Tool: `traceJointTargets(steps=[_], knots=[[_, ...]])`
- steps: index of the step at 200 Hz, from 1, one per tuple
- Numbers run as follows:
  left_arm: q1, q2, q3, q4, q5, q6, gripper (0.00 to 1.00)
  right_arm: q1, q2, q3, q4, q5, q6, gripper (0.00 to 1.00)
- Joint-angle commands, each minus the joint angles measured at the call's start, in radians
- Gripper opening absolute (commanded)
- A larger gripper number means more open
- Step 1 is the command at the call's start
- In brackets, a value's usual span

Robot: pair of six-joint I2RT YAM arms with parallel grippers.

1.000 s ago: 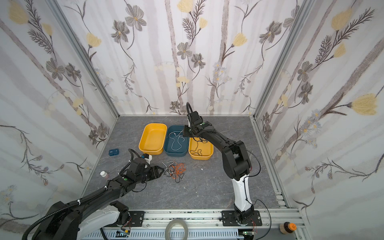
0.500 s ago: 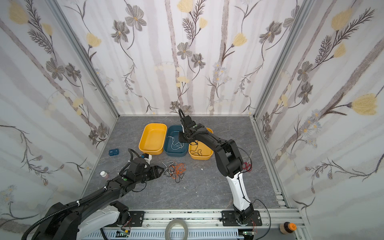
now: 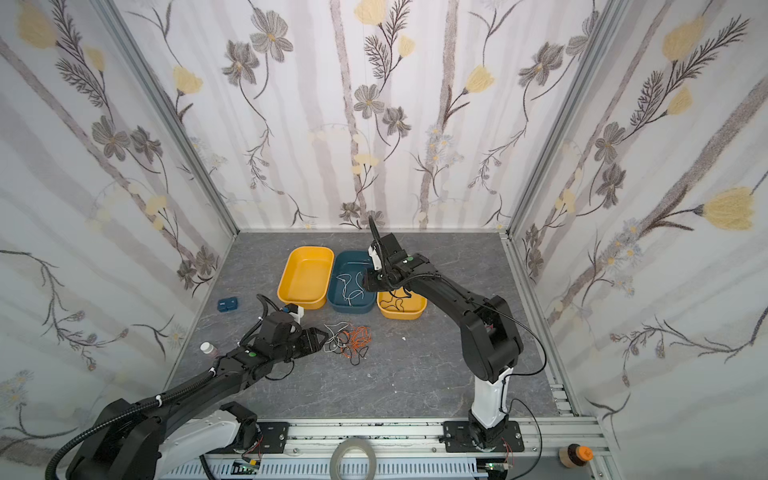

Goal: Untangle the cables
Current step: 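Move the right gripper back down to the orange and black tangle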

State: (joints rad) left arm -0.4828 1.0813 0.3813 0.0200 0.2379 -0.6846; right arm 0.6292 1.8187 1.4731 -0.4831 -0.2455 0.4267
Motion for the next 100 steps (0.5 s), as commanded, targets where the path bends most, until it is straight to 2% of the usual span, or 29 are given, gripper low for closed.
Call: traceJointTargets(steps=[1,52,100], knots=[[0.0,0.03,0.014,0.051,0.014,-0.016,0.59,0.03,-0.066,-0.101,0.089,-0.081,0.024,0.49],[0.001,0.129,0.048,0.111,0.023,-0.009,0.56,0.141,-0.136,-0.302,0.183,-0.088,0.056,0.56],[0.004,0.246,0.123,0.128,-0.019,0.004,0.54,0.233,-0.066,-0.327,0.242,-0.025,0.058,0.57]])
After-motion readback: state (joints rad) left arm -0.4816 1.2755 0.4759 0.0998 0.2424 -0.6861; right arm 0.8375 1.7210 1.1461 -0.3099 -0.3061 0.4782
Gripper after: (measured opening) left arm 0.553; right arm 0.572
